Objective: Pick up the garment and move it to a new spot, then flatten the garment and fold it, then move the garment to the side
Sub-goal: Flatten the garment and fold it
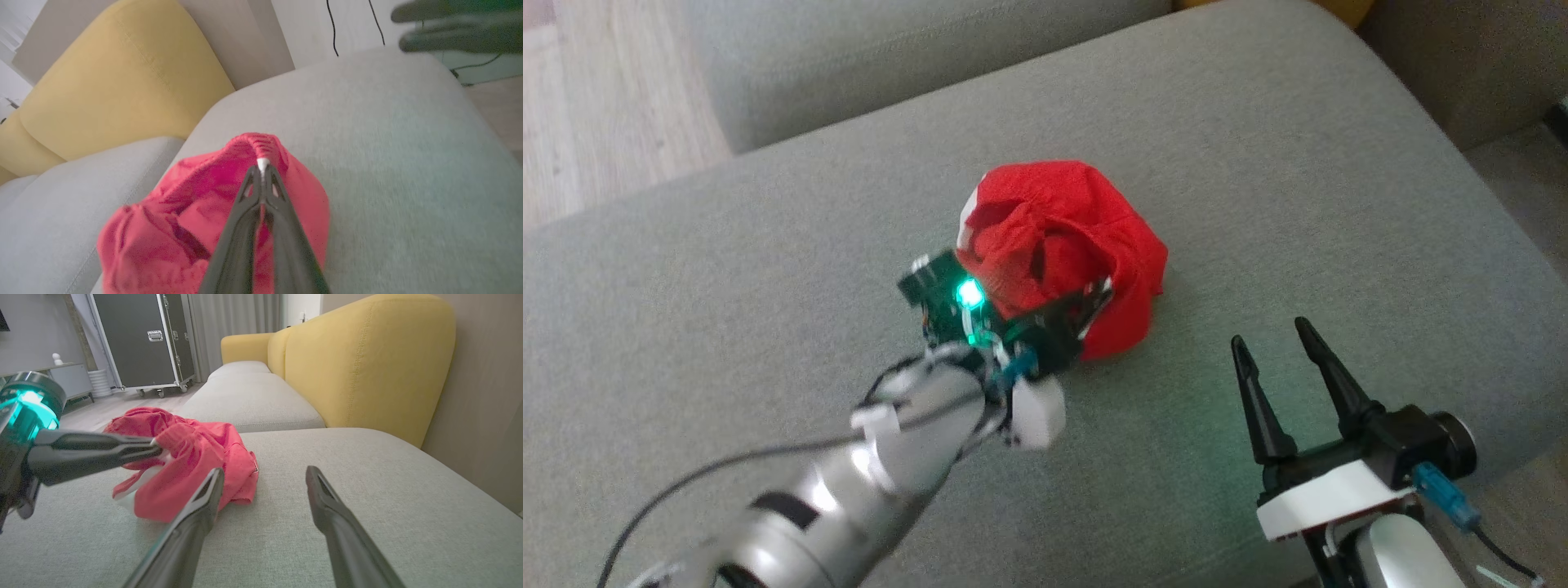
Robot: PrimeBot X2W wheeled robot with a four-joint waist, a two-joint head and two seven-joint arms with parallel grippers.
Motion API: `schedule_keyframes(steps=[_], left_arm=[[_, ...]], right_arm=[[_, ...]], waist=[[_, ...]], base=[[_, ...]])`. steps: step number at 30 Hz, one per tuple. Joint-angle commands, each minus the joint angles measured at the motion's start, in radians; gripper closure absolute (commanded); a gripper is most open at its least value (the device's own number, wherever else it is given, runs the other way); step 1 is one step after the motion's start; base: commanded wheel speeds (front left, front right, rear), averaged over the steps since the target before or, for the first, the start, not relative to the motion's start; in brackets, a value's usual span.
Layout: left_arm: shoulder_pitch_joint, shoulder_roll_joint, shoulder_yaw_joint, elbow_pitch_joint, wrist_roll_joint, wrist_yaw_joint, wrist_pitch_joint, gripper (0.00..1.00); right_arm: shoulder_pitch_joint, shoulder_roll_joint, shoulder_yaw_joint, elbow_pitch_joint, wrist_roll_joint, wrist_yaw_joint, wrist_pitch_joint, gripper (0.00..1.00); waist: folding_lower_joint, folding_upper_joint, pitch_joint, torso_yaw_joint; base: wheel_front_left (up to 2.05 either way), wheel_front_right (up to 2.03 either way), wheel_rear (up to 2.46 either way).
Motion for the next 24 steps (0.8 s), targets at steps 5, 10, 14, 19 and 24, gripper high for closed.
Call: schedule_keyframes(steps=[5,10,14,19,24], left_arm=[[-0.200,0.006,0.056,-0.052,-0.120,-0.017,0.022,1.00],[-0.375,0.006,0.101,-0.035,-0.219,-0.022,0.054,1.00],[-0.470,0.008,0.132,0.034,-0.257,-0.023,0.100,1.00],[-0.371,0.024,0.061,0.103,-0.310,-0.024,0.158,1.00],[-0.214,0.086,-0.031,0.128,-0.342,-0.024,0.141,1.00]], right_arm=[[-0.004,0.005,0.039,-0.019,0.015,-0.001,-0.011,0.00],[0.030,0.008,0.048,-0.010,0.019,-0.001,-0.011,0.00],[0.038,0.009,0.040,-0.013,0.020,-0.001,-0.011,0.00],[0.050,0.009,0.032,-0.020,0.025,-0.001,-0.011,0.00],[0.057,0.010,0.029,0.007,0.040,-0.001,-0.011,0.00]], waist=[[0.0001,0.0000,-0.065,-0.041],[0.0001,0.0000,-0.120,-0.058],[0.0001,0.0000,-0.138,-0.048],[0.0001,0.0000,-0.141,-0.012],[0.0001,0.0000,-0.113,0.034]], base=[[0.00,0.00,0.00],[0.00,0.00,0.00],[0.00,0.00,0.00],[0.00,0.00,0.00],[0.00,0.00,0.00]])
